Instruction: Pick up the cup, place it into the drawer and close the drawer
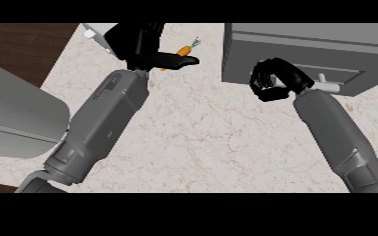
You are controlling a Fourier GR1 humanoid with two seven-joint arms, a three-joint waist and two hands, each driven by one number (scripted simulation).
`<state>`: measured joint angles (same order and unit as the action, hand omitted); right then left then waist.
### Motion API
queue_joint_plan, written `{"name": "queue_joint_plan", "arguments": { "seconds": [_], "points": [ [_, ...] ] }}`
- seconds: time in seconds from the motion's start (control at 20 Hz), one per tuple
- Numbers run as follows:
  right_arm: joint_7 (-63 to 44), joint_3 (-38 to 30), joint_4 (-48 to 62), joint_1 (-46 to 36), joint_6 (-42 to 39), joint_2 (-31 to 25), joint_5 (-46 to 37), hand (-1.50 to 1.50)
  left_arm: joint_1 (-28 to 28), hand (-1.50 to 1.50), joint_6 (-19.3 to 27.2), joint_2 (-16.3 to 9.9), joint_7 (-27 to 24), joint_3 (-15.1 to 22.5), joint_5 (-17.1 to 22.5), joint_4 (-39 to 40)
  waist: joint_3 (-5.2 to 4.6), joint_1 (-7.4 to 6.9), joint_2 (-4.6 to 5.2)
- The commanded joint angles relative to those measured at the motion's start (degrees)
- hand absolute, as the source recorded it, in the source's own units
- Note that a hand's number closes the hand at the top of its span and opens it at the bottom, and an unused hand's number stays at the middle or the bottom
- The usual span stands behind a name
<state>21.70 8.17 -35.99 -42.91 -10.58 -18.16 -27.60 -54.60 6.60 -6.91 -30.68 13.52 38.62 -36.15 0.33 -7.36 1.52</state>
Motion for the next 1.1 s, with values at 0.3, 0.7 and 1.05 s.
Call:
{"name": "queue_joint_plan", "arguments": {
  "seconds": [0.3, 0.7, 1.05],
  "points": [
    [-1.45, -8.14, 8.04, -10.81, 0.14, -5.78, 4.01, 1.50, 4.30, -1.50, -4.27, -2.96, 2.00, 1.13, 0.19, -4.35, -0.07, -3.20, 0.64],
    [-1.81, -9.96, 5.55, -10.86, -3.51, -8.28, 6.97, 1.50, 5.67, -1.50, -6.60, -4.52, 2.25, 1.22, 0.39, -5.55, -0.13, -4.87, 1.29],
    [-1.96, -11.14, 3.46, -9.94, -6.78, -9.70, 9.40, 1.50, 6.38, -1.50, -7.34, -4.39, 2.67, 1.30, 0.78, -6.61, -0.12, -5.54, 1.53]
  ]
}}
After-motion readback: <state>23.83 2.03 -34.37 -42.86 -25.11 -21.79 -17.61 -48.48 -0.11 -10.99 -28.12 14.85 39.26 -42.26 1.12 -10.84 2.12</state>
